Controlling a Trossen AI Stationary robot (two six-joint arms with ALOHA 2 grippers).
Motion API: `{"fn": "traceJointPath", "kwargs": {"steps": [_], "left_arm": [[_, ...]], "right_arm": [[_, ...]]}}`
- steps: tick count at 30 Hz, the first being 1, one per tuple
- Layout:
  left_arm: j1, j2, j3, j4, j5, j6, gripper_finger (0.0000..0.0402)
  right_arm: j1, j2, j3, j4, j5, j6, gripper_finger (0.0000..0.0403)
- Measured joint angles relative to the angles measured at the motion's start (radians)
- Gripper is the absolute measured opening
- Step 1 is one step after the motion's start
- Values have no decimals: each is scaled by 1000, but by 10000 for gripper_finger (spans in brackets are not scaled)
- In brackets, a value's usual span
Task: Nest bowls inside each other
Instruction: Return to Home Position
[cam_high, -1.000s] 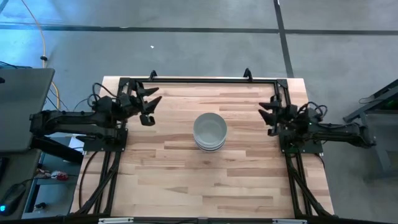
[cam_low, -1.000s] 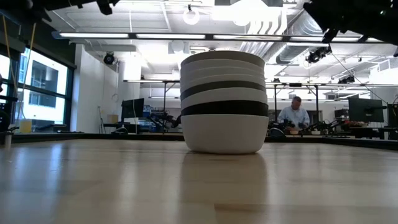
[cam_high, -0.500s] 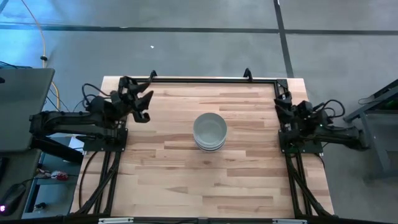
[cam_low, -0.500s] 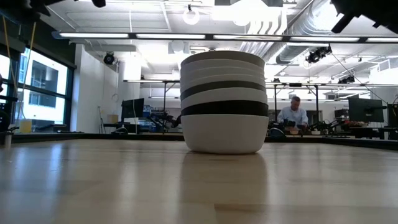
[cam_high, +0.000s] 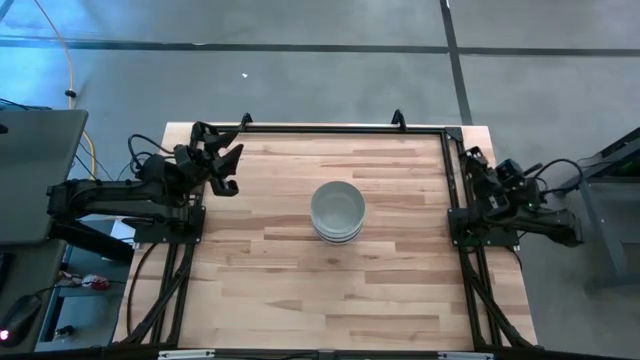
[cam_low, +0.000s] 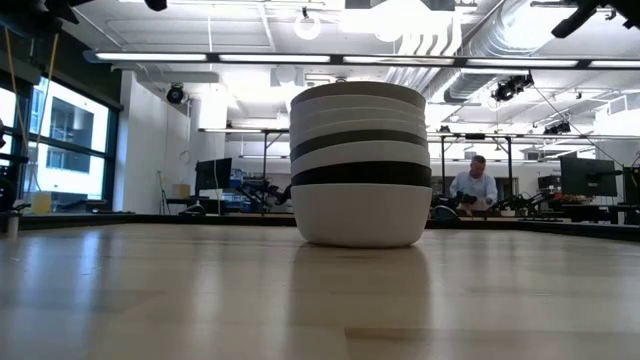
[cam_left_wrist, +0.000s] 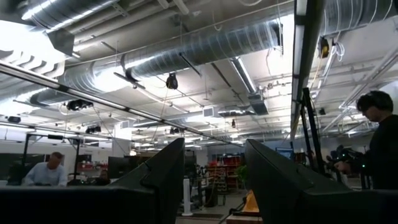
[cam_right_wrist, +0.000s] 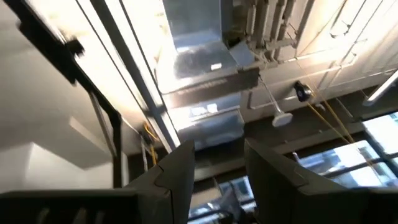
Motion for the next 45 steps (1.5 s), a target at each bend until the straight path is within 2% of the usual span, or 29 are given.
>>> {"fn": "traceJointPath", "kwargs": {"steps": [7,12,14,17,19,22,30,37,45], "left_arm": [[0,0,0,-4,3,-24,159],[0,0,0,-11,3,-25,159],[0,0,0,-21,3,-26,159],[0,0,0,-31,3,-26,159],[0,0,0,-31,2,-26,159],[0,1,0,-31,-1,-28,159],[0,2,0,-40,-12,-44,159],[0,2,0,-45,-24,-44,159],[0,6,0,-45,-26,-44,159]], "right_arm": [[0,2,0,51,-13,89,133],[0,1,4,138,-117,112,133],[0,1,31,42,-196,108,133],[0,2,99,-240,-323,65,133],[0,2,144,-432,-354,5,133],[5,2,181,-561,-357,-65,133],[30,2,177,-572,-365,-226,133],[51,2,44,-336,-358,-239,133],[51,2,-36,-245,-299,-256,133]]}}
